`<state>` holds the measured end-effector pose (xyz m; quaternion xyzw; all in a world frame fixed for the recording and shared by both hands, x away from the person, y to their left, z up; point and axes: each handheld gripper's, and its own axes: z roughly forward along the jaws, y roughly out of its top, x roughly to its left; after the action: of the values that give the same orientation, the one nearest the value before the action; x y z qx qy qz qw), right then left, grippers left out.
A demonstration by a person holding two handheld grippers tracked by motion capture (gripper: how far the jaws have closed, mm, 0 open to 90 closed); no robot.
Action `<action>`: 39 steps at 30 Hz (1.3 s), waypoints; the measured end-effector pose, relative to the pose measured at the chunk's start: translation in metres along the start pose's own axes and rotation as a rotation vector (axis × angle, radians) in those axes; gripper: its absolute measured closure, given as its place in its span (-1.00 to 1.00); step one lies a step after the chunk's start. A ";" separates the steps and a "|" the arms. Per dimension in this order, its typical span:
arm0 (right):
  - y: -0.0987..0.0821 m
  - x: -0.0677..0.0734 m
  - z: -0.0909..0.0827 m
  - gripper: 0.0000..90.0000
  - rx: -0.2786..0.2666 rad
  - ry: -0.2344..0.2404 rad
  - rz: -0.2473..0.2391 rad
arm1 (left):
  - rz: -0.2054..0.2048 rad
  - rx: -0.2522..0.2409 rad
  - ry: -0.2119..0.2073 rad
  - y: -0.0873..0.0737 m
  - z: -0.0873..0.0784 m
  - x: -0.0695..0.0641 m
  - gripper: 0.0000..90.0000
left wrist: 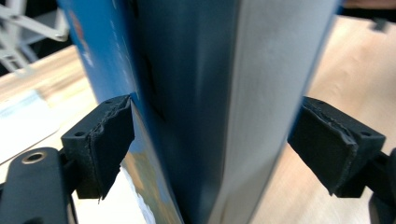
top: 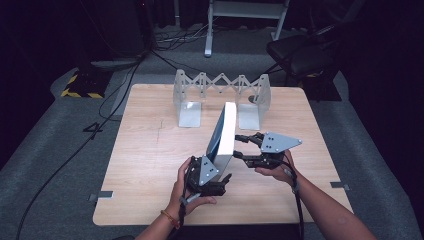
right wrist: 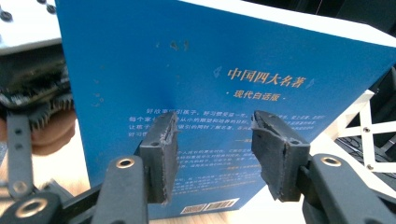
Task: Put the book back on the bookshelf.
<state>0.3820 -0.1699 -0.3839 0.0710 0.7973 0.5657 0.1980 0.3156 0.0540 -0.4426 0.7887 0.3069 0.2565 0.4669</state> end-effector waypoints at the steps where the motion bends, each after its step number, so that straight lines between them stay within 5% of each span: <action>1: 0.001 0.000 0.002 0.11 0.000 -0.002 0.002 | -0.004 -0.005 0.026 0.000 0.001 0.000 -0.63; 6: 0.006 0.003 0.010 0.09 -0.001 -0.015 -0.004 | -0.057 -0.040 0.104 -0.002 -0.001 0.003 -0.41; 11: 0.007 0.004 0.020 0.01 0.001 -0.003 0.017 | -0.127 -0.077 0.064 -0.008 -0.010 0.018 0.02; 14: 0.000 0.001 0.018 -0.06 0.027 0.001 0.020 | -0.117 -0.077 0.056 -0.013 -0.018 0.034 0.32; 18: -0.020 -0.009 0.005 -0.15 0.097 -0.010 0.051 | -0.145 -0.081 0.031 -0.015 -0.020 0.047 0.34; 22: -0.044 -0.021 -0.016 -0.16 0.186 -0.033 0.085 | -0.131 -0.072 0.026 -0.016 -0.021 0.055 0.34; 24: -0.074 -0.033 -0.044 -0.17 0.265 -0.070 0.135 | -0.124 -0.073 0.011 -0.017 -0.022 0.059 0.34; 26: -0.081 -0.035 -0.050 -0.18 0.290 -0.073 0.145 | -0.119 -0.075 0.007 -0.017 -0.022 0.060 0.33; 27: -0.103 -0.041 -0.068 -0.18 0.348 -0.088 0.180 | -0.105 -0.072 0.005 -0.017 -0.022 0.060 0.33; 30: -0.128 -0.046 -0.087 -0.20 0.417 -0.111 0.223 | -0.098 -0.080 0.001 -0.018 -0.021 0.061 0.33; 32: -0.142 -0.049 -0.096 -0.20 0.431 -0.108 0.273 | -0.105 -0.081 -0.003 -0.018 -0.021 0.062 0.32; 39: -0.164 -0.058 -0.107 -0.26 0.482 -0.136 0.337 | -0.116 -0.098 -0.023 -0.015 -0.018 0.070 0.26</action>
<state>0.4108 -0.3409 -0.4930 0.2848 0.8706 0.3789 0.1316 0.3469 0.1207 -0.4400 0.7486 0.3340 0.2347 0.5224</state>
